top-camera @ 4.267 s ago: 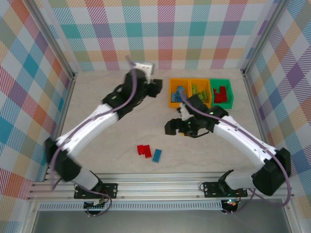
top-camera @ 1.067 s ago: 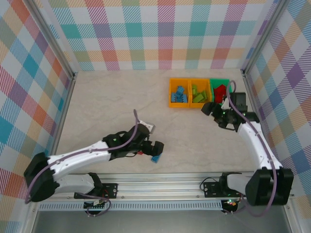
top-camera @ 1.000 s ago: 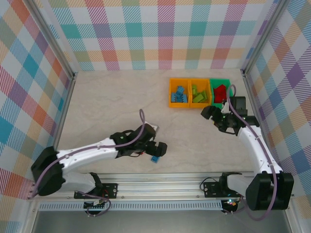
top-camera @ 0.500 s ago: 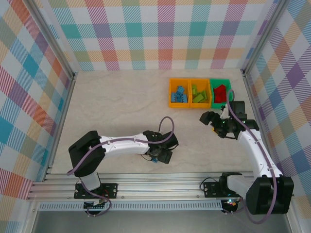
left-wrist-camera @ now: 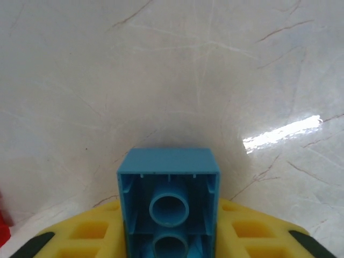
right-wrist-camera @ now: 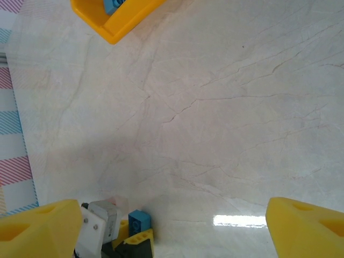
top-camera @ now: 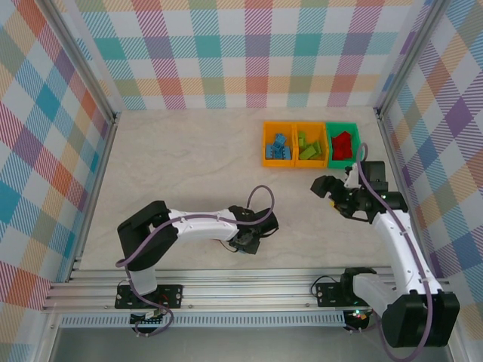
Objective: Sort the legos into containers by color
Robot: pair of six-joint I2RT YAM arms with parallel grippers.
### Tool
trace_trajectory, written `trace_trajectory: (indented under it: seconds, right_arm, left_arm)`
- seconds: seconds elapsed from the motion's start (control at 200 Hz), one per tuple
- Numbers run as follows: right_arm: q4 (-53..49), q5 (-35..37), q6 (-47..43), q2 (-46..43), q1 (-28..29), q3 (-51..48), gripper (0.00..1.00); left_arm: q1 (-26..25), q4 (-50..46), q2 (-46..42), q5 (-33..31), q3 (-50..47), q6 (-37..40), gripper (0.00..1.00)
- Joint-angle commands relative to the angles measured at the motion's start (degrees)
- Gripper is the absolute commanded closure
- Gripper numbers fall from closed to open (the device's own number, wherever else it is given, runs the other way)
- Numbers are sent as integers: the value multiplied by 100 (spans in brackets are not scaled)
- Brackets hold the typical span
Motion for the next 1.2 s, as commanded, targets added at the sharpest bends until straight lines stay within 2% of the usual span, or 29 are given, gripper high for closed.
trace_trajectory:
  seconds: [0.0, 0.135, 0.27, 0.47, 0.625, 0.905, 1.015, 1.09, 1.12, 1.195]
  right_arm:
    - [-319, -219, 26, -235, -14, 110, 11]
    - [-346, 74, -11, -501, -16, 29, 9]
    - [-297, -46, 35, -615, -19, 244, 8]
    - [-209, -351, 163, -1050, -14, 321, 8]
    - [-434, -377, 163, -1204, -19, 269, 8]
    - [-657, -439, 188, -1381, -16, 251, 7]
    - [-735, -456, 197, -1428, -17, 282, 7]
    - [-763, -431, 207, -1472, -18, 282, 7]
    - [-760, -421, 220, -1487, -6, 270, 7]
    - [-731, -429, 255, -1498, -7, 240, 6]
  left_arm:
    - [-35, 183, -151, -148, -21, -74, 74]
    - [-29, 620, -633, -846, 300, 153, 83]
    - [177, 864, -459, -1466, 1414, 968, 85]
    - [883, 1074, 930, -1131, 3470, 1824, 87]
    - [1384, 1016, 2213, -746, 5150, 1868, 90]
    - [1889, 1138, 4112, -788, 7834, 2079, 90]
    - [2053, 1087, 4639, -871, 8710, 2024, 85]
    - [2137, 1206, 4750, -796, 8855, 1991, 83]
    - [2170, 1273, 4756, -702, 8853, 2008, 77]
    - [2223, 1304, 4707, -526, 8861, 2026, 53]
